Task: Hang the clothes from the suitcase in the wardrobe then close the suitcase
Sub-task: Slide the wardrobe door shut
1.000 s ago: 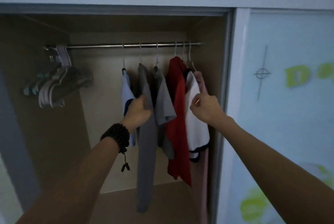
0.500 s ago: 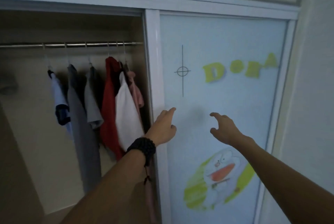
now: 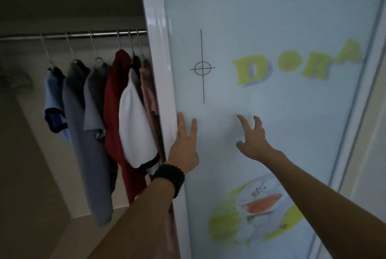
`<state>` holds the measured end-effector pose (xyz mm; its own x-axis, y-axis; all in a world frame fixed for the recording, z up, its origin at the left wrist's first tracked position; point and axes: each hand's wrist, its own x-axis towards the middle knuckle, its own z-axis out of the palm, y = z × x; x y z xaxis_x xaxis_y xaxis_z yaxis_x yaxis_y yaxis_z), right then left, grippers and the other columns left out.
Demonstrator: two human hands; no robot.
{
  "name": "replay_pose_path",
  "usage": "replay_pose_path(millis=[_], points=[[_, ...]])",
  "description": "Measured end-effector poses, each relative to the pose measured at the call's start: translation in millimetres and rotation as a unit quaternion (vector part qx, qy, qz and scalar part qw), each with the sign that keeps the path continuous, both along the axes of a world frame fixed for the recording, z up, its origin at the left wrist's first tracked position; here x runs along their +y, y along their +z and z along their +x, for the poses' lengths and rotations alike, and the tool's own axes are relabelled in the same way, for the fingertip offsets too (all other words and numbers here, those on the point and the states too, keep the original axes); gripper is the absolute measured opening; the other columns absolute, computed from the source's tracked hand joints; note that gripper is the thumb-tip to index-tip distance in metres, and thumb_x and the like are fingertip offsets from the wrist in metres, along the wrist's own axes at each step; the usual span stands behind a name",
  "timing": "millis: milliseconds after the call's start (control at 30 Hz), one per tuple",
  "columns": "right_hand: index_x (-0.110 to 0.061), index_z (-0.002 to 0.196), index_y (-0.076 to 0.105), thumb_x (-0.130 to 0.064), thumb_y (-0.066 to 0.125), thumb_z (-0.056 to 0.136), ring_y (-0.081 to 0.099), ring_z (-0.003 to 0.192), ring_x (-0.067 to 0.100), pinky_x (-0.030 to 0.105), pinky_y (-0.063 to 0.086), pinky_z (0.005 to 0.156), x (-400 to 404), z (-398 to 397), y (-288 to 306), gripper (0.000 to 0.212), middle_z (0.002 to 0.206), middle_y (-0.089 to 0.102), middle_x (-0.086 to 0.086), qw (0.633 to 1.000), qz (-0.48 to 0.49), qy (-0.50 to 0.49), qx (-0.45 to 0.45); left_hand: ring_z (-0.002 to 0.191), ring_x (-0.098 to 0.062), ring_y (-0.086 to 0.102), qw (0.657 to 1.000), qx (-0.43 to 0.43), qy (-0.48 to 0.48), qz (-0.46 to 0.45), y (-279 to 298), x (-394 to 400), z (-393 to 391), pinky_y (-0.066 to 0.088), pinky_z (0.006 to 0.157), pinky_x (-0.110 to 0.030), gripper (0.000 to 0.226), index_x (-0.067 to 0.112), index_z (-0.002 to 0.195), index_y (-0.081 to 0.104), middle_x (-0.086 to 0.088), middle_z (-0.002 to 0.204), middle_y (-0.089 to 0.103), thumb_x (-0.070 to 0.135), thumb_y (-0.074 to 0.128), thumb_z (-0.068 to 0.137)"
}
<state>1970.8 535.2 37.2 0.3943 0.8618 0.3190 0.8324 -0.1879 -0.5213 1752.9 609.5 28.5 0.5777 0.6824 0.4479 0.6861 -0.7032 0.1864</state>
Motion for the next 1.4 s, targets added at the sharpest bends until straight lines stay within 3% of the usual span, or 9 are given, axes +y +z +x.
replay_pose_path(millis=[67, 200, 433, 567, 667, 767, 867, 1167, 1400], points=[[-0.041, 0.150, 0.004, -0.015, 0.061, 0.084, 0.006, 0.142, 0.045, 0.055, 0.029, 0.107, 6, -5, 0, 0.091, 0.156, -0.017, 0.014, 1.000, 0.010, -0.021, -0.011, 0.129, -0.032, 0.042, 0.999, 0.012, 0.035, 0.011, 1, -1, 4, 0.039, 0.059, -0.021, 0.101, 0.016, 0.152, -0.015, -0.017, 0.149, -0.042, -0.003, 0.054, 0.082], [-0.044, 0.149, 0.002, -0.014, 0.062, 0.081, 0.003, 0.141, 0.044, 0.056, 0.033, 0.104, 18, -18, -1, 0.095, 0.155, -0.022, 0.012, 0.999, -0.002, -0.024, -0.035, 0.143, -0.033, 0.025, 0.993, 0.027, 0.104, 0.038, -5, 1, -7, 0.044, 0.064, -0.018, 0.097, 0.009, 0.153, -0.011, -0.021, 0.150, -0.039, -0.003, 0.051, 0.080], [-0.044, 0.149, 0.000, -0.015, 0.064, 0.080, -0.002, 0.143, 0.044, 0.058, 0.036, 0.102, 33, -50, -3, 0.098, 0.155, -0.025, 0.011, 0.996, 0.015, -0.017, -0.082, 0.129, -0.028, 0.044, 0.987, 0.030, 0.150, 0.049, -8, 8, -63, 0.037, 0.058, -0.017, 0.096, 0.011, 0.153, -0.011, -0.020, 0.151, -0.038, -0.003, 0.048, 0.079], [-0.046, 0.148, 0.000, -0.020, 0.066, 0.083, -0.004, 0.143, 0.044, 0.059, 0.033, 0.102, 47, -87, -9, 0.097, 0.154, -0.026, 0.012, 0.994, 0.036, -0.010, -0.104, 0.143, -0.031, 0.028, 0.980, 0.047, 0.186, 0.059, -7, 16, -110, 0.042, 0.067, -0.015, 0.094, 0.011, 0.153, -0.012, -0.022, 0.151, -0.036, 0.002, 0.048, 0.081], [-0.044, 0.149, -0.001, -0.023, 0.067, 0.084, -0.002, 0.143, 0.045, 0.059, 0.033, 0.102, 57, -122, -15, 0.097, 0.155, -0.022, 0.016, 0.989, 0.054, -0.016, -0.138, 0.132, -0.031, 0.042, 0.977, 0.050, 0.201, 0.050, -4, 21, -147, 0.038, 0.059, -0.019, 0.095, 0.014, 0.153, -0.013, -0.020, 0.150, -0.038, 0.002, 0.049, 0.082], [-0.043, 0.150, -0.002, -0.024, 0.064, 0.086, -0.001, 0.143, 0.046, 0.059, 0.032, 0.104, 67, -164, -22, 0.094, 0.156, -0.021, 0.017, 0.984, 0.061, -0.002, -0.165, 0.106, -0.028, 0.059, 0.965, 0.073, 0.243, 0.058, -4, 28, -195, 0.035, 0.057, -0.020, 0.090, 0.013, 0.153, -0.014, -0.023, 0.151, -0.036, 0.003, 0.046, 0.087], [-0.046, 0.149, -0.002, -0.022, 0.062, 0.086, -0.002, 0.143, 0.045, 0.061, 0.033, 0.102, 77, -198, -25, 0.094, 0.156, -0.022, 0.012, 0.979, 0.075, 0.005, -0.192, 0.092, -0.025, 0.060, 0.965, 0.065, 0.250, 0.047, -4, 35, -240, 0.038, 0.057, -0.022, 0.093, 0.015, 0.153, -0.012, -0.018, 0.150, -0.040, 0.002, 0.047, 0.084], [-0.045, 0.150, 0.004, -0.013, 0.061, 0.080, -0.005, 0.142, 0.045, 0.056, 0.052, 0.084, 109, -350, -24, 0.097, 0.157, -0.020, 0.009, 0.976, 0.092, 0.011, -0.195, 0.111, -0.028, 0.055, 0.968, 0.056, 0.238, 0.052, 1, 65, -396, 0.039, 0.061, -0.021, 0.094, 0.015, 0.154, -0.011, -0.019, 0.150, -0.040, 0.002, 0.048, 0.082], [-0.040, 0.151, 0.013, -0.005, 0.058, 0.071, 0.003, 0.137, 0.052, 0.053, 0.051, 0.079, 133, -478, -26, 0.099, 0.158, -0.011, 0.017, 0.974, 0.099, 0.039, -0.202, 0.130, -0.034, 0.044, 0.968, 0.066, 0.236, 0.055, -6, 96, -529, 0.046, 0.076, -0.021, 0.096, 0.011, 0.153, -0.012, -0.024, 0.148, -0.039, 0.004, 0.049, 0.079]])
